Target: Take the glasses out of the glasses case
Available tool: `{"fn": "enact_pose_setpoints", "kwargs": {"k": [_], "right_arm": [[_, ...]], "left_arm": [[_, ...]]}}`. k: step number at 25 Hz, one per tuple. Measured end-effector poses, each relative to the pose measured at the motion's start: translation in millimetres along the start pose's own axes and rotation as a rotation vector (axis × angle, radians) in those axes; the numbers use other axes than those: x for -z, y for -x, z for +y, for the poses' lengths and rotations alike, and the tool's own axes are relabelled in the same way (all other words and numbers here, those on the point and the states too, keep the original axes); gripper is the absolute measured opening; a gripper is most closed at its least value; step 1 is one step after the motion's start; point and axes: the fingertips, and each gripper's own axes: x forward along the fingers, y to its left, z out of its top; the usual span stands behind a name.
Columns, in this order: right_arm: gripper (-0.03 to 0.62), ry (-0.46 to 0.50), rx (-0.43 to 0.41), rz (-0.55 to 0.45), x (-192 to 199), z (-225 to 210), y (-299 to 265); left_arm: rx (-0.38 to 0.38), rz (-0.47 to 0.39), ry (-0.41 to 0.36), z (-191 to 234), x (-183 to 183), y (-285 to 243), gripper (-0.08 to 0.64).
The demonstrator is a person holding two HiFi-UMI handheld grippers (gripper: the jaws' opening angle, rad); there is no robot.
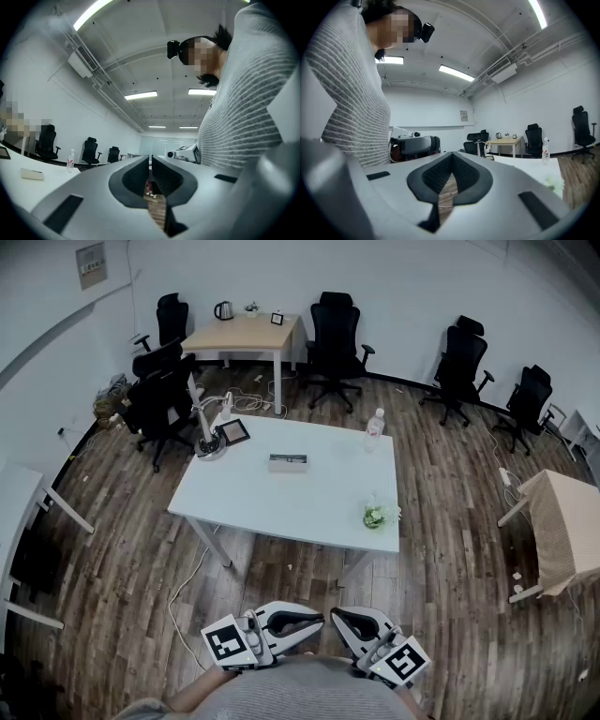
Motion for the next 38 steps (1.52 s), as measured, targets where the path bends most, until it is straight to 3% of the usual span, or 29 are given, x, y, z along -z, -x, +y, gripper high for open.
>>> {"fn": "enact_pose_setpoints", "kwargs": {"k": [12,16,20,26,31,38], "right_arm": [[0.014,-0.010,0.011,0.010,1,-4,2],[0.014,-0.016,0.013,-0.009,1,-5,4],[0.015,-0.074,0.041,-0.072,-4,-15,8],[0.015,-0.111,0.052,-0.066,3,-21,14],[0.020,-0.148,0.065,-0.074,7,-31,8],[0.075,-0.141,0.046,-0.055,9,-48,-32]], "left_arm": [[-0.004,0.043,0.032,2,14,1,0.014],[0.006,0.009,0.007,-1,2,-5,0.014],[0.003,0.001,-0.001,-2,-2,-7,0.014],[-0.024,0.045,0.027,1,16,-5,0.014],[-0.033,-0.002,0.000,4,0,-10,0.014],[-0.042,-0.010,0.002,47,-7,9,0.014]]}}
